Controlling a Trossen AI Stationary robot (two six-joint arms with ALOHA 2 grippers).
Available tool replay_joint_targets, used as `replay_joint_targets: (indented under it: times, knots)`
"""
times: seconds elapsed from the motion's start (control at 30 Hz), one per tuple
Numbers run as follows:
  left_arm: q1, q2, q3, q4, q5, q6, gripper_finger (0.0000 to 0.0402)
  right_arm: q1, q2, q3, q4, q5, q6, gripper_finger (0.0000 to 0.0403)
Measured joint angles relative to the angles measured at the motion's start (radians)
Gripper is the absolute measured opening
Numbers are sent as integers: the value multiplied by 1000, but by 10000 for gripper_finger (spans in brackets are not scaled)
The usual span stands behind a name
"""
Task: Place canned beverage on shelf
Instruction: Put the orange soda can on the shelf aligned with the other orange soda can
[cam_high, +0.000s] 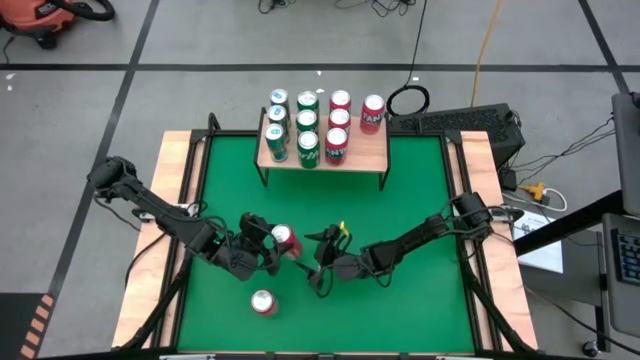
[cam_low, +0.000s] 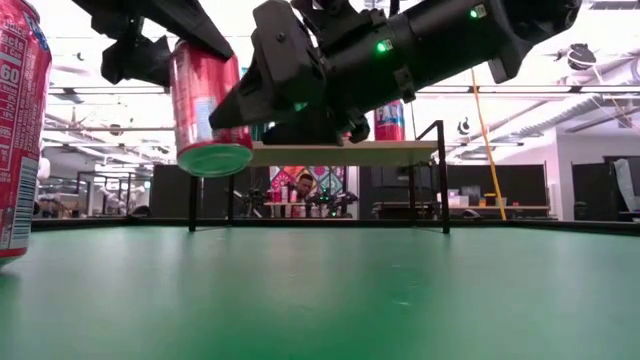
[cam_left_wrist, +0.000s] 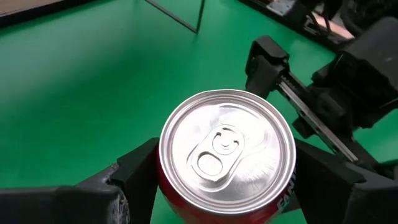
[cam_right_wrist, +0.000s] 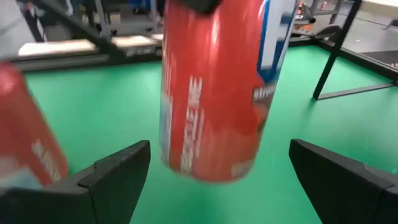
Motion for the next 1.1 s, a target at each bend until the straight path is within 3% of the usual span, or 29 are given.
replay_joint_targets:
  times: [0.37,0.67,1.1]
  knots:
    - [22,6,0,90,-93,-49,287,-64,-1,0,35,9,21,377]
    - [46,56,0,183,-100,-56,287,-104,-1,-2,85,10,-62,375]
    - [51,61,0,204,-106,18,310,-121,0,-2,85,9,-66,300]
